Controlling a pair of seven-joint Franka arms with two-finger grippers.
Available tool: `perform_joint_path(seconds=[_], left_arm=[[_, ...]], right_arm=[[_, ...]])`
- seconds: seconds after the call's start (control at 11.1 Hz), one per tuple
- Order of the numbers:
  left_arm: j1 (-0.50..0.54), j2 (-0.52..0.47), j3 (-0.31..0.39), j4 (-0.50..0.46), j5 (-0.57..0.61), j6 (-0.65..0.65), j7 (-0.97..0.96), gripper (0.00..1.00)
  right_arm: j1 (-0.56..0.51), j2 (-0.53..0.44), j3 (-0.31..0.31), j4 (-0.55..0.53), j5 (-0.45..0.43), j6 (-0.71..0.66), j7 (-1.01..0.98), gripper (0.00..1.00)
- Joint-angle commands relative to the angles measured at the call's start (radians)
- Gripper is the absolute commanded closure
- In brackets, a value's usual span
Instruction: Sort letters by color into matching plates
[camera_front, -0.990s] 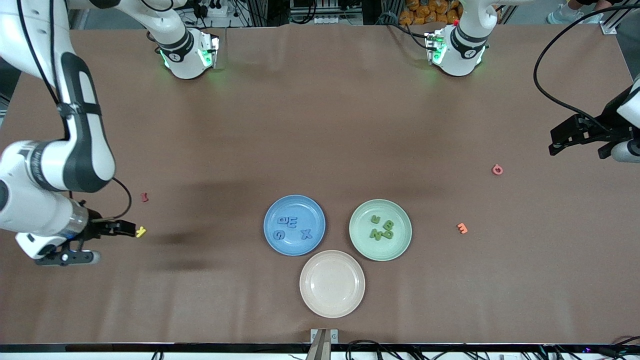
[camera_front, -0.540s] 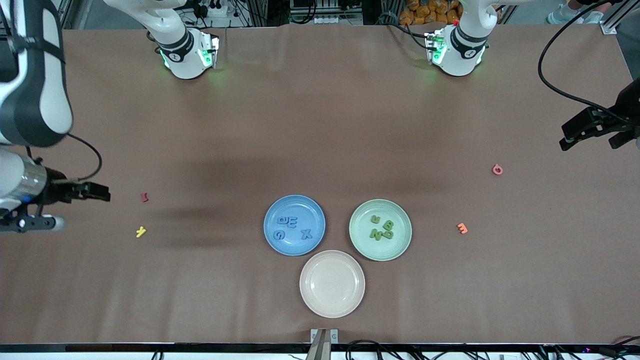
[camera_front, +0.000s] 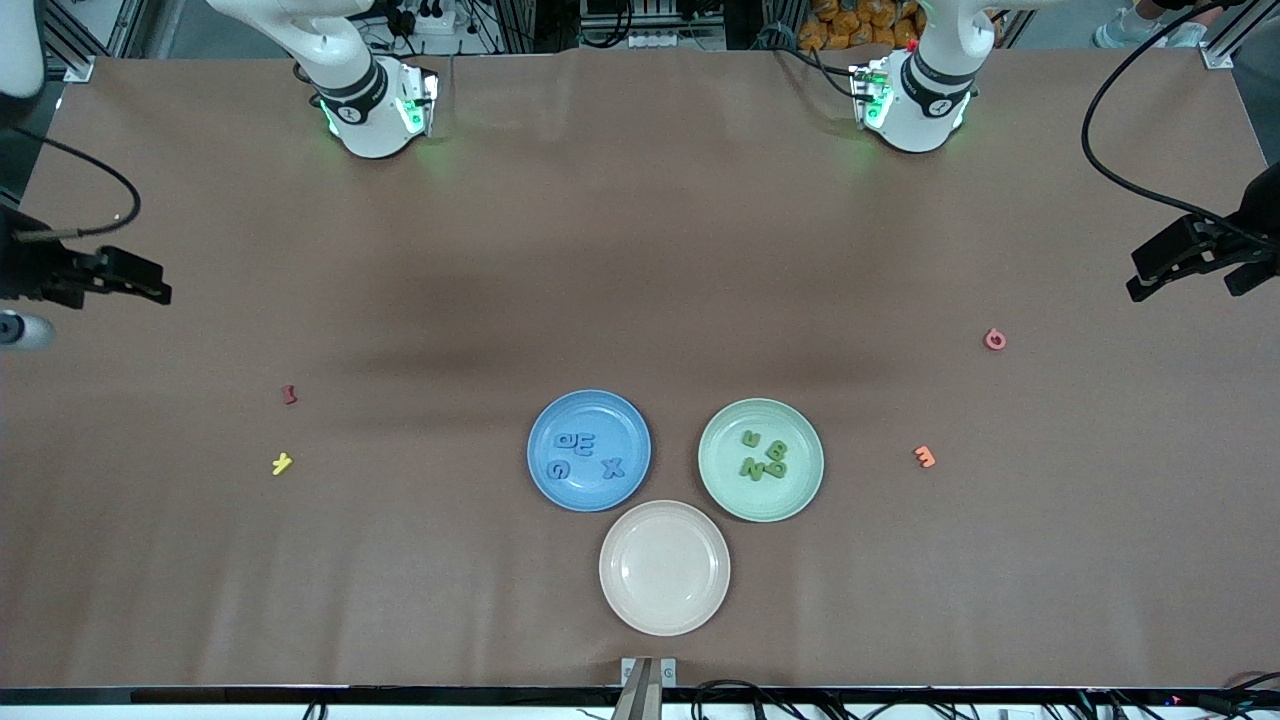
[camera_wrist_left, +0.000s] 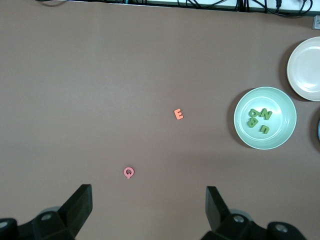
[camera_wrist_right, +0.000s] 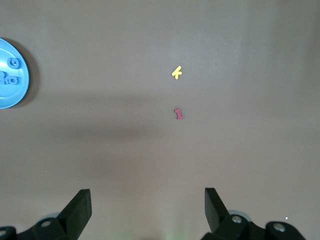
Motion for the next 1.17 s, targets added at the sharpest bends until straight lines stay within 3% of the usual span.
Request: perform_joint_path(seconds=[0.0,0.36,1.08], left_arm=[[0.069,-0.020,-0.079,-0.020,0.027,0.010,-0.018,0.00],[0.014,0.006,-0.028,-0.014,0.030,0.010,-0.019,0.00],[0.020,0.009,-0.026,-0.014,0.030,0.010,-0.007,0.00]], right_arm=[[0.005,-0.049,0.005,-0.048,-0.014,0.022,0.018,0.00],[0.010,-0.052,0.005,-0.029,-0.017,0.036,0.088,0.00],[0.007,-0.073,0.002,-0.024,-0.017,0.039,0.104,0.00]])
